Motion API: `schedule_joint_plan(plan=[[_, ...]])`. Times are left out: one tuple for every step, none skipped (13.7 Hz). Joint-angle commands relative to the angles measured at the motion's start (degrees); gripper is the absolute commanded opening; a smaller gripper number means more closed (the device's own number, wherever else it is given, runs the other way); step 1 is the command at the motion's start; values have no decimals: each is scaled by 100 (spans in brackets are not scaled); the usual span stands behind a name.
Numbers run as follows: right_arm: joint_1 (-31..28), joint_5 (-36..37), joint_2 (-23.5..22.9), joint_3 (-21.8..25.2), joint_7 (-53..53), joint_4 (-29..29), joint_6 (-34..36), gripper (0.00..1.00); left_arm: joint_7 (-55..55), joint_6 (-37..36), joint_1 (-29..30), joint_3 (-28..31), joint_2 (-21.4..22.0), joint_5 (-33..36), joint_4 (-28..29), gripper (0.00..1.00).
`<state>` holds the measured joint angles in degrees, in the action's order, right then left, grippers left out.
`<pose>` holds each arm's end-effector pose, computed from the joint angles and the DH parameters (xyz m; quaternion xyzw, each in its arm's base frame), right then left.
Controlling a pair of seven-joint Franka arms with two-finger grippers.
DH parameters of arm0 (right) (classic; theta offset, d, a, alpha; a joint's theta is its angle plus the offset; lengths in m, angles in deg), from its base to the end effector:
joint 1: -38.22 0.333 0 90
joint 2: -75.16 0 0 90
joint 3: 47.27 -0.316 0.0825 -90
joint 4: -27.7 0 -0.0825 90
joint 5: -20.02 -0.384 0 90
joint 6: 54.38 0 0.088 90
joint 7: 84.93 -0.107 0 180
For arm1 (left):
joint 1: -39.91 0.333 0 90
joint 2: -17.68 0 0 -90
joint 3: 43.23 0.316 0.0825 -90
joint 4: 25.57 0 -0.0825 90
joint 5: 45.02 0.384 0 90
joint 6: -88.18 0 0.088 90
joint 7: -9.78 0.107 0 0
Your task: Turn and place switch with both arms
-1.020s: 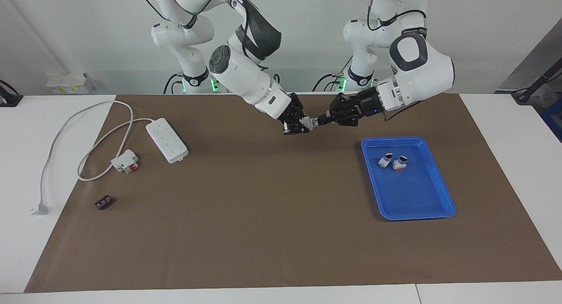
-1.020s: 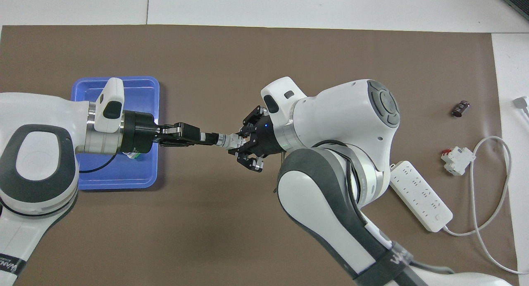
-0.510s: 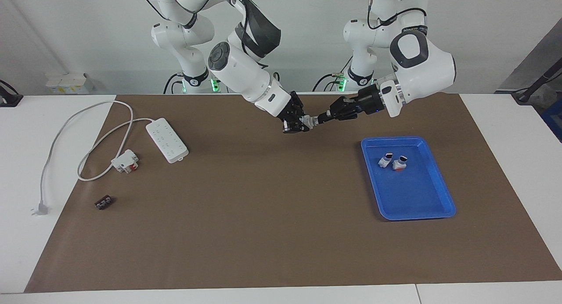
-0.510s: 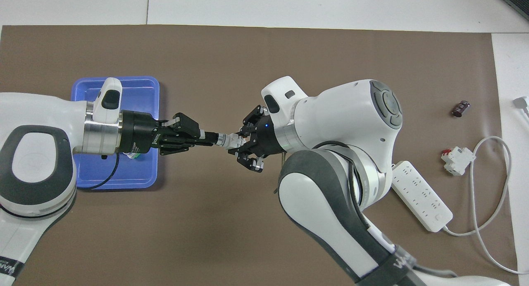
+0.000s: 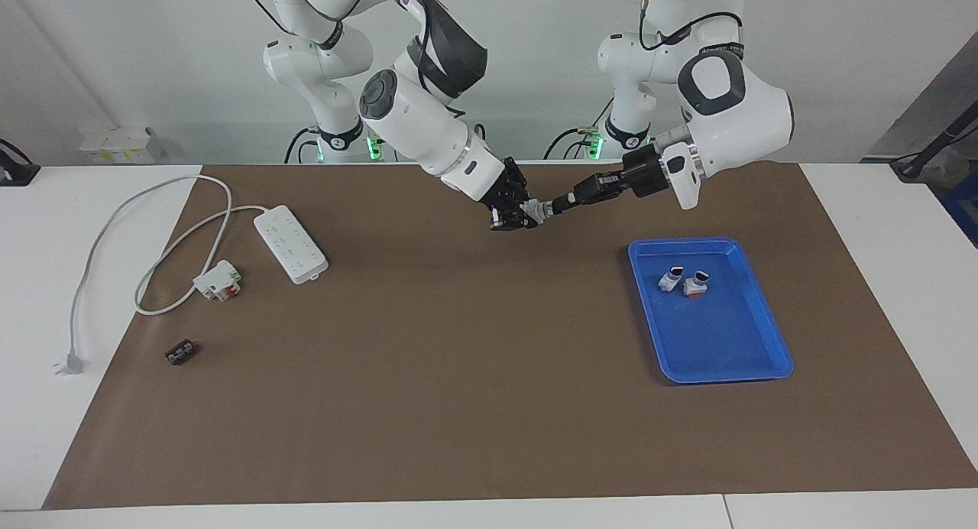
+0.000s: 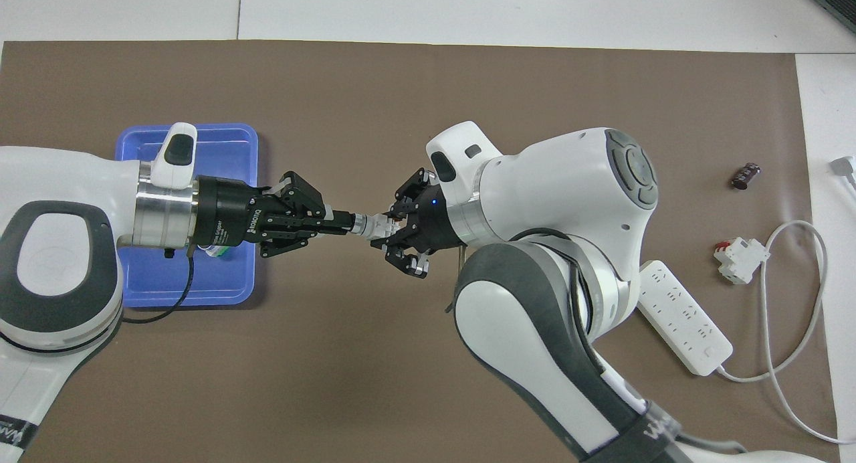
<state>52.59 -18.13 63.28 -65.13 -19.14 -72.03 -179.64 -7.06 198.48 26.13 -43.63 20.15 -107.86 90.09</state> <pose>0.5414 0.3514 0.4920 -0.7299 -0.5949 -0.1997 0.2711 0.5197 -0.1954 0.5004 0.8485 0.2129 -0.1502 0.4607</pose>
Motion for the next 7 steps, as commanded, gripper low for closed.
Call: schedule_joint_plan(plan=[[13,123,-7,-68,-260,-29,-61,0,-364,-35,-160,-21,105,-53,-122,0],[13,114,-7,-68,-260,-29,-61,0,-373,-35,-160,-21,87,-53,-166,0],[13,123,-7,-68,-260,-29,-61,0,-416,-44,-151,-21,78,-53,-193,0],[13,123,-7,-68,-260,-29,-61,0,-521,-114,-151,-21,61,-53,-219,0],[13,123,1,-68,-260,-38,-61,0,-600,-210,-151,-21,61,-53,-245,0],[13,123,2,-68,-260,-29,-52,0,-697,-281,-151,-13,52,-53,-272,0],[13,123,10,-68,-260,-29,-52,0,-733,-290,-151,-13,34,-35,-316,0]])
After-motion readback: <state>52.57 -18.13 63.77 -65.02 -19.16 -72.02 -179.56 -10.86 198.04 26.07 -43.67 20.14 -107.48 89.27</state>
